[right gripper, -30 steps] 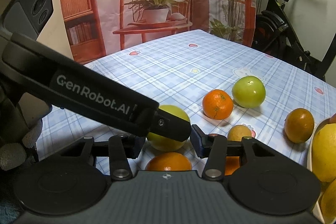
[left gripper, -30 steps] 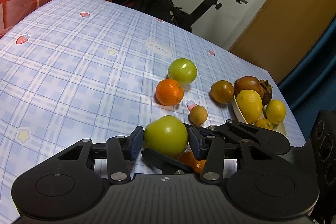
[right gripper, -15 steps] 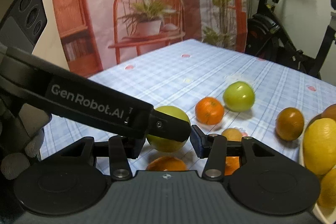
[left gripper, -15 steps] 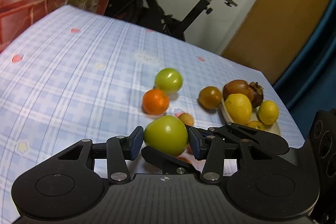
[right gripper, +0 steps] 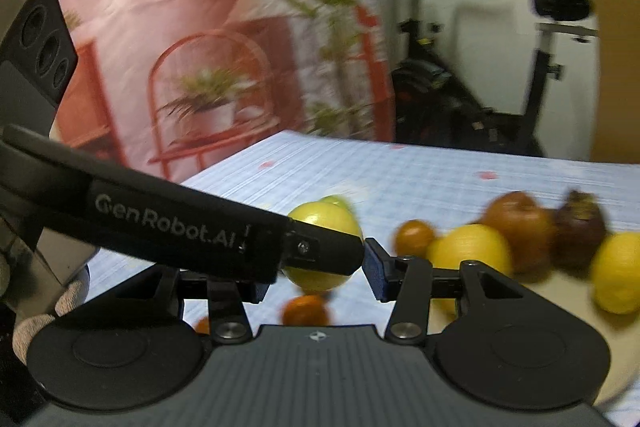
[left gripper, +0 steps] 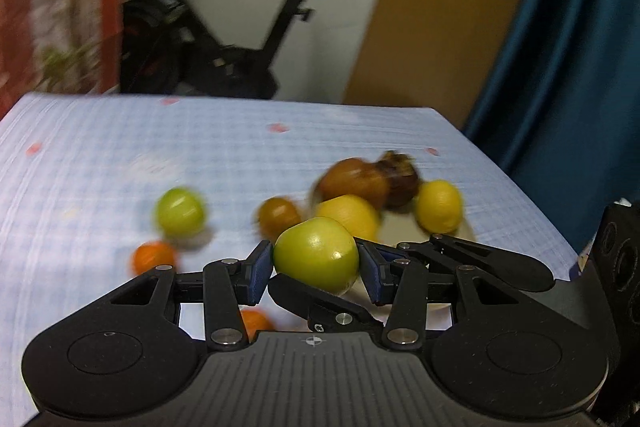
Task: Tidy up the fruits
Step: 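Carry the green apple with the left tool onto the plate and release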
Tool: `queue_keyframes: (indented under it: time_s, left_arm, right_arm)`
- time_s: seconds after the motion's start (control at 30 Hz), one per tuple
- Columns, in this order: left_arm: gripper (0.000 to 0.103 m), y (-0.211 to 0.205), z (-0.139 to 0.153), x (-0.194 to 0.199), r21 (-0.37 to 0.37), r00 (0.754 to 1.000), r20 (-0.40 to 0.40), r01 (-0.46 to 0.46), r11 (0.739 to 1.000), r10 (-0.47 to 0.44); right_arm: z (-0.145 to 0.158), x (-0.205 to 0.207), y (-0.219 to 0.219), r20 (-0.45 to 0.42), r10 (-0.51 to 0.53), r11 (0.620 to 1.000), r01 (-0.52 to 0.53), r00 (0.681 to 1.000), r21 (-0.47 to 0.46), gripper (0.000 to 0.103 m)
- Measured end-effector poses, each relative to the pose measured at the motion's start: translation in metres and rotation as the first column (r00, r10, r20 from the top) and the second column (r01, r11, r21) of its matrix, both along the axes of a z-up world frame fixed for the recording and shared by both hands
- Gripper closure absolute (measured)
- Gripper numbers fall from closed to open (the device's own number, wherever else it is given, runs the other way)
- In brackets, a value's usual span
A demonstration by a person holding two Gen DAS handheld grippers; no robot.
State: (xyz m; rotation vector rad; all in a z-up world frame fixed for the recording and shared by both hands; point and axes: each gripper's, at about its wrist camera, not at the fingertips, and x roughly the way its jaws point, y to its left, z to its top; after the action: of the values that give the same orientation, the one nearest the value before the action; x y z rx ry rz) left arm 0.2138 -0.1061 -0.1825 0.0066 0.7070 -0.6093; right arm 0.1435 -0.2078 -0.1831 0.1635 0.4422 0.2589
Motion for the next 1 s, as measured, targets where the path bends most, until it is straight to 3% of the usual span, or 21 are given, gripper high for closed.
queue_keyframes:
  time_s: [0.2, 0.43, 1.0]
  left_arm:
    - [0.053, -0.061, 0.000, 0.016, 0.039, 0.992, 0.014, 0.123, 0.992, -0.124]
    - [0.052, -0.104, -0.020, 0.035, 0.056, 0.983, -0.030, 0.184, 0.981, -0.182]
    - [0.052, -0.122, -0.033, 0.049, 0.068, 0.983, -0.069, 0.175, 0.982, -0.170]
  right_arm:
    - [0.002, -0.015, -0.055, 0.010, -0.169, 0.984, 0.168, 0.986, 0.062, 0.054]
    - [-0.011, -0.020, -0.091, -0.014, -0.308, 0.949, 0.308, 0.951, 0.063, 0.054]
    - [-0.027, 0.000, -0.102, -0.078, -0.361, 0.931, 0.364, 0.929, 0.034, 0.054]
